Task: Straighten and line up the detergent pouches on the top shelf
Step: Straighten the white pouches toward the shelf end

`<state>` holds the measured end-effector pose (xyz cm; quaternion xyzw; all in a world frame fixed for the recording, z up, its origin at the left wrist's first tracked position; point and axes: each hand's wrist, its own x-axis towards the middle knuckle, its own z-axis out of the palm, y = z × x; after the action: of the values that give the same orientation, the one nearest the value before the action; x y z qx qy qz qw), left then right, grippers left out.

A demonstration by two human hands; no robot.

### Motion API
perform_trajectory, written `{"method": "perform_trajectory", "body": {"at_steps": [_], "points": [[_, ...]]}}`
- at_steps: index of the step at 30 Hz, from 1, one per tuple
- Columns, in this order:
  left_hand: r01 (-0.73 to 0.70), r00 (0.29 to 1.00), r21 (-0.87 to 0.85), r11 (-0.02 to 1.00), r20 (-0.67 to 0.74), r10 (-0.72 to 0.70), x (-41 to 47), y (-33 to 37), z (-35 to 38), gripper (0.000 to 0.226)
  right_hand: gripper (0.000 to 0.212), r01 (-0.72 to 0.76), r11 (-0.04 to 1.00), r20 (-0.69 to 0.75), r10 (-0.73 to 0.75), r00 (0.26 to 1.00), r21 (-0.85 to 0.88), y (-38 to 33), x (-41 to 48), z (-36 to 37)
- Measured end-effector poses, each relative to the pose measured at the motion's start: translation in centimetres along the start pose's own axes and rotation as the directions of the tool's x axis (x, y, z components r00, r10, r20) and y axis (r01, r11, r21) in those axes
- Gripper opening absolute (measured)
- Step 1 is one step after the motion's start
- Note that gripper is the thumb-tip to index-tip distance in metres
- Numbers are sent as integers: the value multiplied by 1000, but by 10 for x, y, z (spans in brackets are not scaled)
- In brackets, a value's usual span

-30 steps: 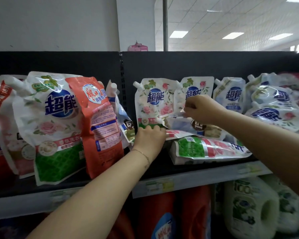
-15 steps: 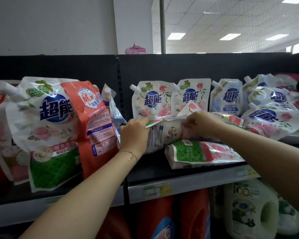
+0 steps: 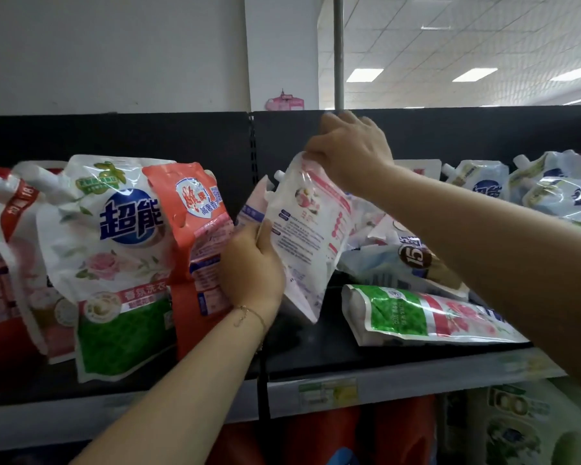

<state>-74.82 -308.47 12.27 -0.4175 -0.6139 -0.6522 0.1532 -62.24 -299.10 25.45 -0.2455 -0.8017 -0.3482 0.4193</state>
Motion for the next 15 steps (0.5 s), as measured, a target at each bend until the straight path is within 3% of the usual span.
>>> {"method": "perform_trajectory", "body": {"at_steps": [3,5,7,9,11,15], "points": [[-30,992,-10,999,-124,29,-20,-8,9,23,23,61,996,-68,-56,996,71,-23,6,10],[-83,992,130,988,-80,93,-28,-15,9,4,20,125,987,-72,-119,990,97,-33,-6,26],[-137,991,220,966,31,134,-32,-21,7,26,22,169,966,-90,-154,984,196,-39,-23,40],[-181,981,204,962,106,162,-31,-23,3,49,28,183,927,-178,-129,975,329,-43,-36,47],[-179,979,235,955,143,149,-30,-22,2,60,36,109,866,-165,-32,986,488,-48,-45,45],[-198,975,281,939,154,159,-36,-22,7,63,47,-184,723,32,218,975,666,-51,-71,44]]}}
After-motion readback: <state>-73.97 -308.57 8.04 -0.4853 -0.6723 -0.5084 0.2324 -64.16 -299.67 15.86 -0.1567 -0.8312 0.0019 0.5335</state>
